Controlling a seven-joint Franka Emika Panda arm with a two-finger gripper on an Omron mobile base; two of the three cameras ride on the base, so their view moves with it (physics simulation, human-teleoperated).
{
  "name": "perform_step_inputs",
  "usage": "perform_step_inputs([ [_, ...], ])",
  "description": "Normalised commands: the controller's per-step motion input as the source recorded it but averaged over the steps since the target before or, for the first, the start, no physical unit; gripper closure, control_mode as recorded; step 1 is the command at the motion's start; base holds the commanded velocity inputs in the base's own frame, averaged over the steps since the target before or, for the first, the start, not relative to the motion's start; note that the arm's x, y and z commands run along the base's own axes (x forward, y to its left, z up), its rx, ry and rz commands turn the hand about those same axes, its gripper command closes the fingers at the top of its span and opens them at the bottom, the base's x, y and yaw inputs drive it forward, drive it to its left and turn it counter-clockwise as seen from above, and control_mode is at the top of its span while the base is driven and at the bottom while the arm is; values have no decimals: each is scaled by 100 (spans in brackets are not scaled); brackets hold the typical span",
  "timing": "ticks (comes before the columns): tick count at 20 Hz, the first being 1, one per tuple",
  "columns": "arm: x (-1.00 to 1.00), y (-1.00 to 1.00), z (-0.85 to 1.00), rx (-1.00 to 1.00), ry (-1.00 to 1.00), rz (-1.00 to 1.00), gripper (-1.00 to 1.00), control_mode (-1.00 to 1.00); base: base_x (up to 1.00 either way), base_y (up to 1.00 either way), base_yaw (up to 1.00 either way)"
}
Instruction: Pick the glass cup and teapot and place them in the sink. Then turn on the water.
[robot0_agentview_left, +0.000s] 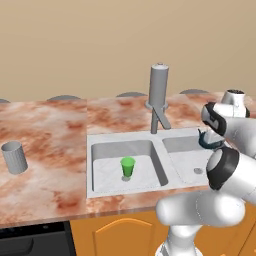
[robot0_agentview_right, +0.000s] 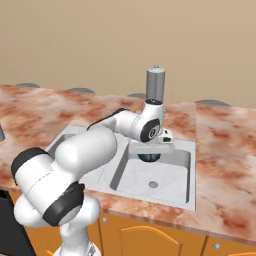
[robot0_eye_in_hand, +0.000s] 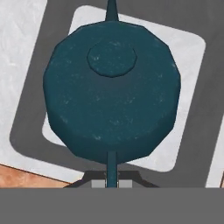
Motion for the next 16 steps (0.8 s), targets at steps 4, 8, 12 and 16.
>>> perform_step_inputs([
  [4, 23, 0, -51, 0, -1, 0, 100, -100, 0, 0, 0],
  [8, 37, 0, -49, 0, -4, 0, 100, -100, 0, 0, 0],
  [12, 35, -1, -41, 0, -3, 0, 100, -100, 0, 0, 0],
  [16, 26, 0, -32, 0, 0, 0, 100, -100, 0, 0, 0],
])
